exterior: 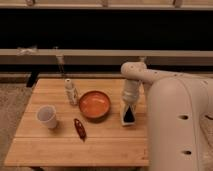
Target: Place the eraser on the white sponge
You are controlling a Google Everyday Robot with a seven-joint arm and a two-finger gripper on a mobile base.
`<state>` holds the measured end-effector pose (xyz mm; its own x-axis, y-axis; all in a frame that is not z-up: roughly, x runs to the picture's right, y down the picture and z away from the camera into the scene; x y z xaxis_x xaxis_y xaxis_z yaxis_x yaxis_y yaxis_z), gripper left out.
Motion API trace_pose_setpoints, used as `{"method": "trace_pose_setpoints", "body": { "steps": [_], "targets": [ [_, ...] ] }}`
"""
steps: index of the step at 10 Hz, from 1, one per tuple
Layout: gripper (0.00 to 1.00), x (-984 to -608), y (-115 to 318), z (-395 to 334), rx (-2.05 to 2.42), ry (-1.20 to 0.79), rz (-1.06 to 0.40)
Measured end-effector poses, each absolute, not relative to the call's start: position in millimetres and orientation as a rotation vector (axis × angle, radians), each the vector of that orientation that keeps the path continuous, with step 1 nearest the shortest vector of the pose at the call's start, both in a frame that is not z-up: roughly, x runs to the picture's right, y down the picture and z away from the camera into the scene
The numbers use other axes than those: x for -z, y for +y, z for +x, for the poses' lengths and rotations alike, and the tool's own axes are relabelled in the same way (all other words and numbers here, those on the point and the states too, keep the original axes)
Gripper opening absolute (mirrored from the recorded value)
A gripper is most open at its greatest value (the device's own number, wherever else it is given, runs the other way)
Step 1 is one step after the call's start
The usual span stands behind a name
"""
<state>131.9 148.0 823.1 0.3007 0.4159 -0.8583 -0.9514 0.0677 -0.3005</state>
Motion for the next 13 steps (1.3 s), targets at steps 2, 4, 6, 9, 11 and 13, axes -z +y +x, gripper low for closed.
{"method": "trace_pose_setpoints", "body": {
  "steps": [2,4,6,9,11,13],
  "targets": [
    [0.68,-827.0,152.9,135.8,-1.151,0.691,-1.027],
    [0.68,-827.3,153.4,138.6,-1.154,0.699,-1.023],
    [0.68,-827.6,151.2,139.0,-1.156,0.691,-1.009],
    [0.68,-824.2,138.9,136.6,-1.171,0.624,-0.973],
    [0.68,-822.8,128.6,136.5,-1.178,0.562,-0.946],
    [0.68,-824.3,121.2,132.4,-1.181,0.508,-0.926]
  ]
}}
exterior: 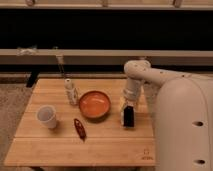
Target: Place the eraser on the white sponge
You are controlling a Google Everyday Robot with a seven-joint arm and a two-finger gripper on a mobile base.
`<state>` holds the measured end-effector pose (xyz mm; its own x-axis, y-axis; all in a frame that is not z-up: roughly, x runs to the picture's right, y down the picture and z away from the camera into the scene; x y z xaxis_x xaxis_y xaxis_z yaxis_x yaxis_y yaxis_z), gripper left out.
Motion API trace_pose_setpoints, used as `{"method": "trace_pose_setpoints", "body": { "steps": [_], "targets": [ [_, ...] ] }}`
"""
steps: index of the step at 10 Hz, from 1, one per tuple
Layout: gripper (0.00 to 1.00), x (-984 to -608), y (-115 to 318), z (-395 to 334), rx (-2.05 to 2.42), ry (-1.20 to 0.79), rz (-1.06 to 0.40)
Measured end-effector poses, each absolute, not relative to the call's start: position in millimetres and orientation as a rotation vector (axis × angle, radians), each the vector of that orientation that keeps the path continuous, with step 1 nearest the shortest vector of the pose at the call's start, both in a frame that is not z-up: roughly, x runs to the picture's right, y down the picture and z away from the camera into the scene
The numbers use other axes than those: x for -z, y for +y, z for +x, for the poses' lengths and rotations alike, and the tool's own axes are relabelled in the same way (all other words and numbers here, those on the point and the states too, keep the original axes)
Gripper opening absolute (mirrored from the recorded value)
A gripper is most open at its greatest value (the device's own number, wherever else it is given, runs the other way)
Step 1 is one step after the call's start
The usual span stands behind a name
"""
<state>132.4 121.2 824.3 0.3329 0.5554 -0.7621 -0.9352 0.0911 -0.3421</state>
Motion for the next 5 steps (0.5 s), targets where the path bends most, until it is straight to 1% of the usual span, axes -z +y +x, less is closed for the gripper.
{"method": "trace_pose_setpoints", "body": {
  "steps": [5],
  "targets": [
    [0.68,-824.1,121.0,131.8,-1.18,0.507,-0.926]
  ]
}}
